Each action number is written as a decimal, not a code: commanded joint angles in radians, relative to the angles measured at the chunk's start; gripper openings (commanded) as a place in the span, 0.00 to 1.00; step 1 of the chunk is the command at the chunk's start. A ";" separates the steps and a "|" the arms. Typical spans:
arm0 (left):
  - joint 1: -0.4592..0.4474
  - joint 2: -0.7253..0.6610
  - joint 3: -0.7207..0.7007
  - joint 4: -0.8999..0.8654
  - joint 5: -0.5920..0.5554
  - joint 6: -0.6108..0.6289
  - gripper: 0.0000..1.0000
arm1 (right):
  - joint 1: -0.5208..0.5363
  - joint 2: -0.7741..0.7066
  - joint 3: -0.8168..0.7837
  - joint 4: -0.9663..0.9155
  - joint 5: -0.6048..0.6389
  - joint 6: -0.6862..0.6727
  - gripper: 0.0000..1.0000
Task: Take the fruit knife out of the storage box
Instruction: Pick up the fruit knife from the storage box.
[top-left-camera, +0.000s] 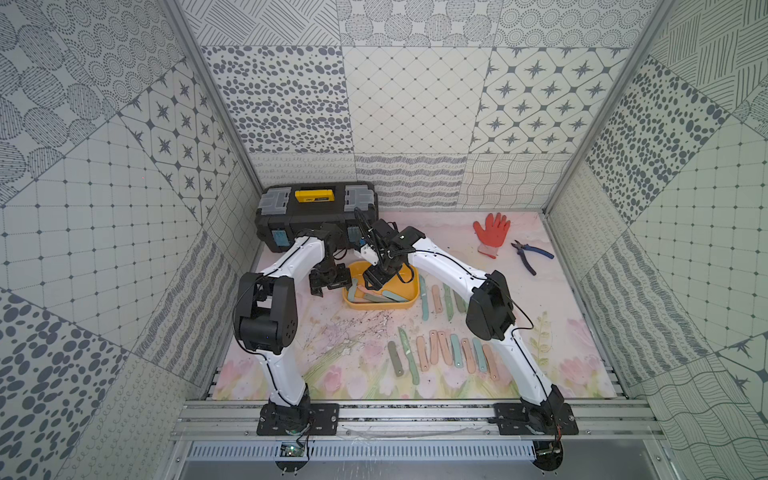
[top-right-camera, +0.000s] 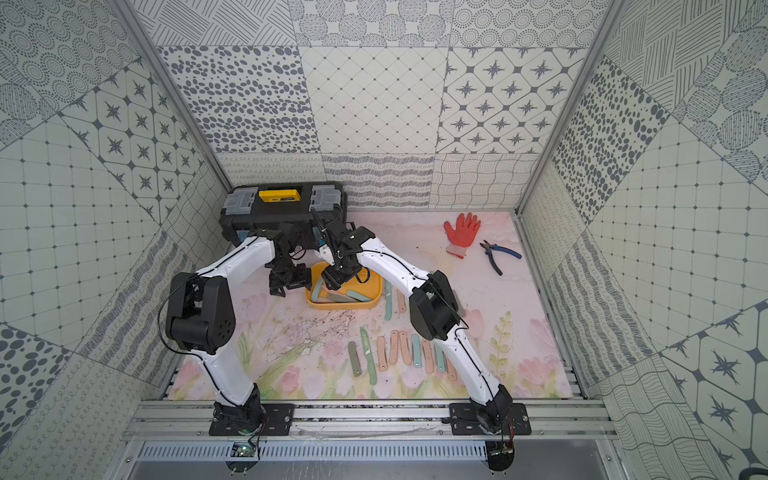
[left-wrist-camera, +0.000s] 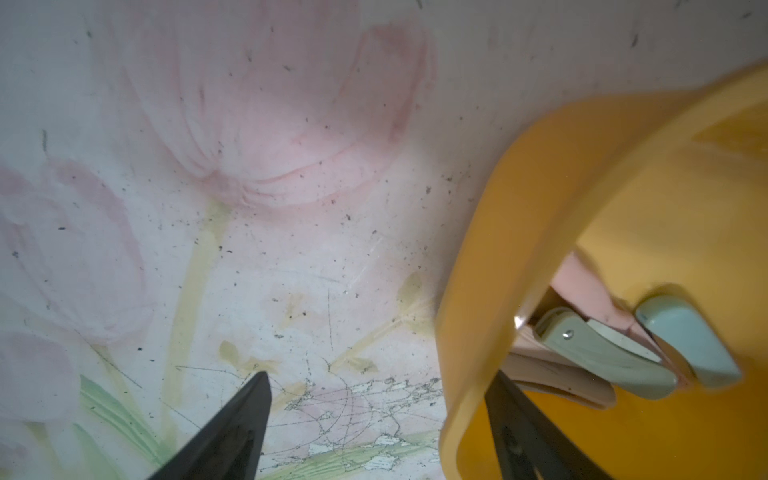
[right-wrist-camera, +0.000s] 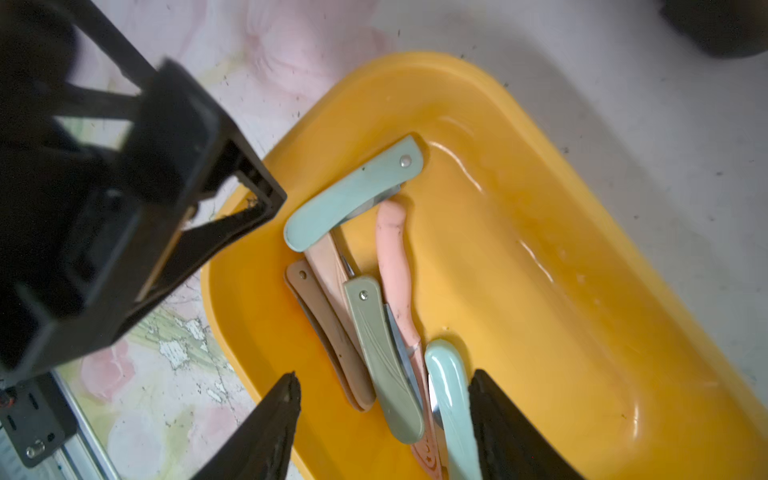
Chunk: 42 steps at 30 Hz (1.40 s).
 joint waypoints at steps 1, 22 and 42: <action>-0.001 0.018 0.013 -0.054 -0.036 -0.010 0.80 | 0.019 0.046 0.072 -0.161 -0.014 -0.060 0.67; -0.001 0.022 0.015 -0.058 -0.035 -0.005 0.81 | 0.028 0.173 0.059 -0.152 0.166 0.010 0.68; -0.001 0.024 0.017 -0.059 -0.033 -0.005 0.80 | 0.029 -0.067 -0.256 0.215 0.377 0.189 0.28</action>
